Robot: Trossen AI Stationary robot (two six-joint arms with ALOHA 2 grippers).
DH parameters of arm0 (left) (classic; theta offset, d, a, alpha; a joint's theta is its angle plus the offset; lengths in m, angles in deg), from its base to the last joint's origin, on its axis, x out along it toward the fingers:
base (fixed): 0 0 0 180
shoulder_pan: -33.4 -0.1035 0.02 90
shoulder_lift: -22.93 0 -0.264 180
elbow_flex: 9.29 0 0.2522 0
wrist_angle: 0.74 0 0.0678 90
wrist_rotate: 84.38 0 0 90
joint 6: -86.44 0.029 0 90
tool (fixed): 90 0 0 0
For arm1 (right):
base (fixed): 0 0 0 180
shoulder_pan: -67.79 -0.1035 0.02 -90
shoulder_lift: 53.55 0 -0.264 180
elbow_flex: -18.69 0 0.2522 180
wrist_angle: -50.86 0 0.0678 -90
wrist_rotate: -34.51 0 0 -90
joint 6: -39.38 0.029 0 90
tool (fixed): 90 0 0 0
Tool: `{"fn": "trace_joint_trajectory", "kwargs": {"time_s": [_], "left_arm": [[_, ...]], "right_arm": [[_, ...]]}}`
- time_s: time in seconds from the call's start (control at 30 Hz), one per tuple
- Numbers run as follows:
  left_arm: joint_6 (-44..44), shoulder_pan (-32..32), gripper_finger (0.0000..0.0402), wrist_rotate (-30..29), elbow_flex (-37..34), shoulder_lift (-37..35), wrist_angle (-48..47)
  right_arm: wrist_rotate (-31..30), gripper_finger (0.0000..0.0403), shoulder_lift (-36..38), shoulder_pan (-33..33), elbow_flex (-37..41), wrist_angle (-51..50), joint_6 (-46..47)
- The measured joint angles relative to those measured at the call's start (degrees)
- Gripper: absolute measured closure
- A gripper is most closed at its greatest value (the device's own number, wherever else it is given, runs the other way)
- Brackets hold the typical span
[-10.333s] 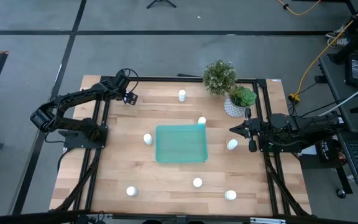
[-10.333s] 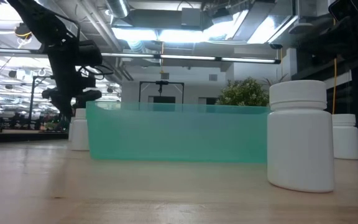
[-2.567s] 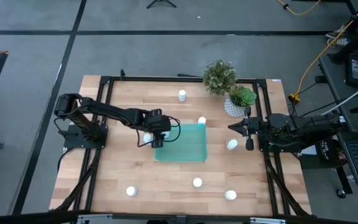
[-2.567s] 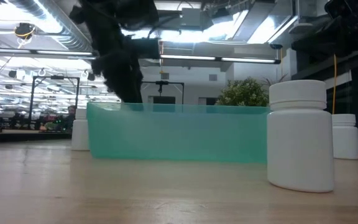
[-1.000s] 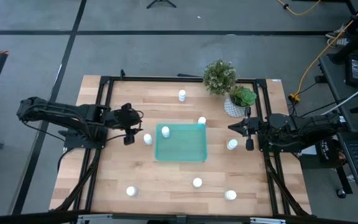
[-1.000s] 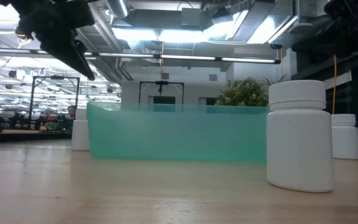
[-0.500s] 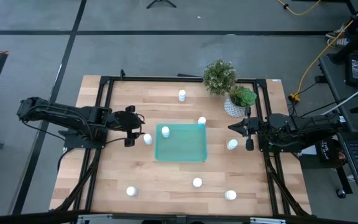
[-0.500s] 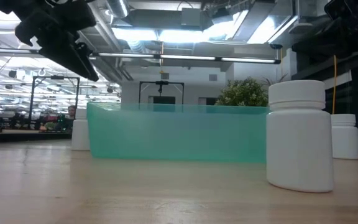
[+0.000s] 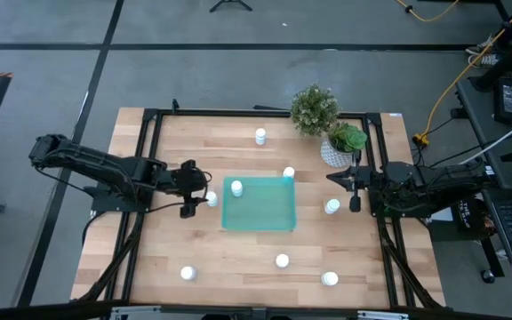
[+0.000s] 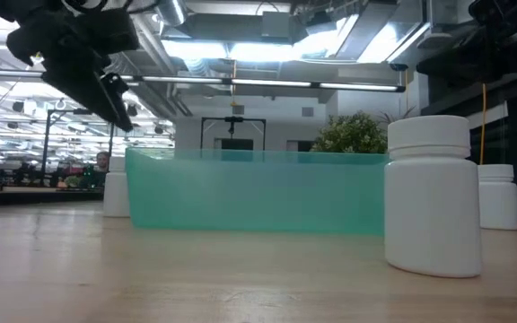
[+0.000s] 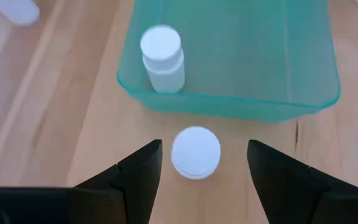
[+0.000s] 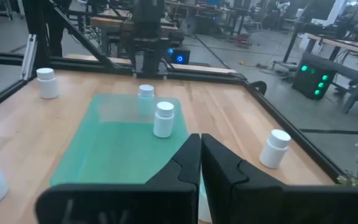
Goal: Pick and place pill bottles into a basket
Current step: Put the white pill bottle into the blue bin
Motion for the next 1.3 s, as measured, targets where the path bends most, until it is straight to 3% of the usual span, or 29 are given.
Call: {"fn": "trace_joint_trajectory", "kwargs": {"time_s": [0.27,0.53,1.3], "left_arm": [[-0.90,3.09,0.0173,-0.71,0.00,6.71,0.81],[-1.86,3.18,0.0173,-6.04,0.00,9.03,1.77],[-1.93,2.57,0.0174,-5.58,0.00,13.64,4.66]], "right_arm": [[-0.01,0.0386,0.00,0.02,0.00,0.00,0.33],[-0.01,0.0386,-0.02,0.02,0.00,0.03,0.35],[0.00,0.0386,-0.02,0.02,0.00,0.21,0.37]]}}
